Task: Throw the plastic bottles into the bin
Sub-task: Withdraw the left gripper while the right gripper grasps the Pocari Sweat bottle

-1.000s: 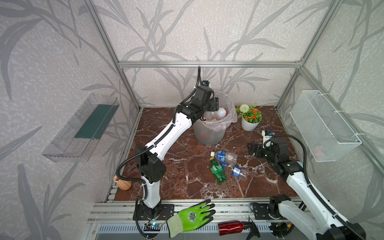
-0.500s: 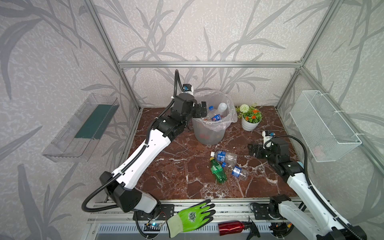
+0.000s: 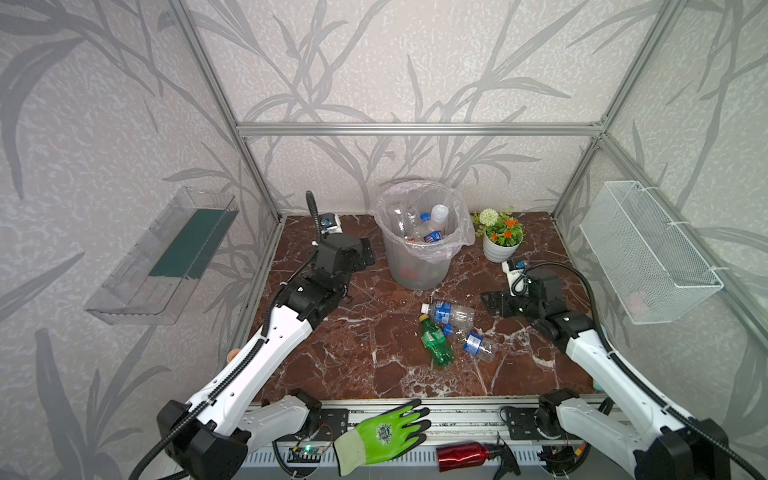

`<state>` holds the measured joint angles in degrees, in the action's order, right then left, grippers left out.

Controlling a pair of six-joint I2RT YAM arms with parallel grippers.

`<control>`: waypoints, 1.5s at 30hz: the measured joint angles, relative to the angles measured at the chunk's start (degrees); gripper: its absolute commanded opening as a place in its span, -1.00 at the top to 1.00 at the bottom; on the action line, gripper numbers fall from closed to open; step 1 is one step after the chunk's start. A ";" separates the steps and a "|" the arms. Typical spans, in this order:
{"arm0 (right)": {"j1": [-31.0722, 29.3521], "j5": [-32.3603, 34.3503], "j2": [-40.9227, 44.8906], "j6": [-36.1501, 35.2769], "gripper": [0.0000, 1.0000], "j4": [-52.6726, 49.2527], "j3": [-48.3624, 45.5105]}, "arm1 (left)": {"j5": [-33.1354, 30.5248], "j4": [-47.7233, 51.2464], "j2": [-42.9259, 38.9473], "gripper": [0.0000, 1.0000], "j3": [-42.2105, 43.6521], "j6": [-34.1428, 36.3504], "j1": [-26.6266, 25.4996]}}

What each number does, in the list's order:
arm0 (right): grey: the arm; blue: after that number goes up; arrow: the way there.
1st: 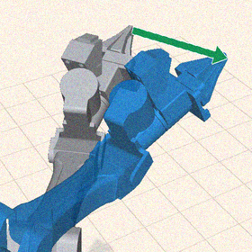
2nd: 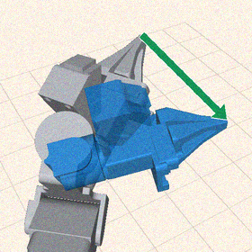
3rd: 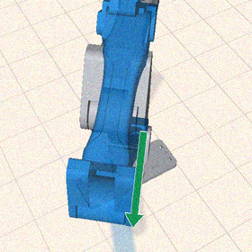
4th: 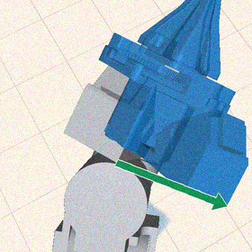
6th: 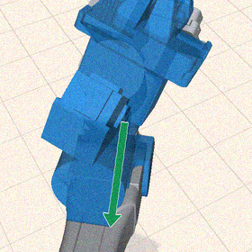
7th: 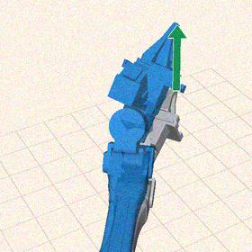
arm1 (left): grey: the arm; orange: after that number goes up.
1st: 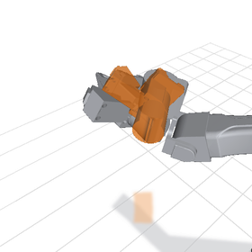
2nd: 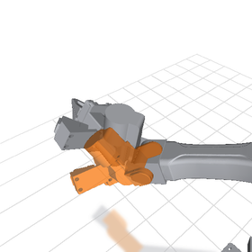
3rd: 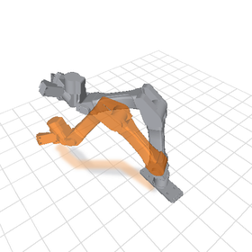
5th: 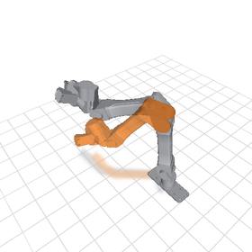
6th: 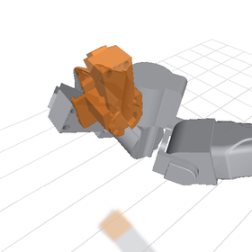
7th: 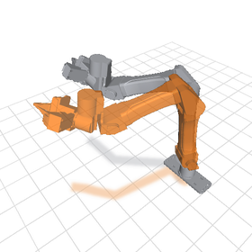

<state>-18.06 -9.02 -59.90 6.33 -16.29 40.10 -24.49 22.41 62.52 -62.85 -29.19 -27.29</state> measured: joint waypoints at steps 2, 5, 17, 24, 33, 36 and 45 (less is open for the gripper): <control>-3.23 0.55 -3.04 -2.21 -0.84 -0.35 1.90 | 0.00 0.17 -1.33 -0.98 1.95 -1.73 0.57; -7.32 1.11 -7.34 -5.90 -0.84 -1.16 4.24 | 0.09 0.85 -2.34 -0.98 4.37 -3.96 1.51; -15.10 3.15 -21.03 -17.51 -0.72 -4.83 11.23 | 1.99 2.91 -6.10 -0.98 10.16 -9.75 6.12; -16.94 3.50 -28.02 -21.24 -0.72 -6.27 14.62 | 2.71 3.10 -6.21 -0.98 10.73 -10.73 7.04; -16.94 5.20 -33.48 -24.57 -0.52 -7.32 18.27 | 3.23 3.67 -6.23 -0.98 11.67 -11.61 7.80; -16.94 5.79 -34.91 -25.51 -0.51 -8.07 19.04 | 3.37 3.80 -6.23 -0.98 11.74 -11.85 8.04; -16.94 9.05 -37.66 -26.32 -0.34 -10.88 21.27 | 3.58 3.89 -6.21 -0.98 11.76 -12.02 8.35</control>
<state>-35.00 0.03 -97.56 -19.99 -27.18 61.36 -20.91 26.30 56.31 -51.09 -41.21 -18.94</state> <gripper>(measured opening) 0.682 0.991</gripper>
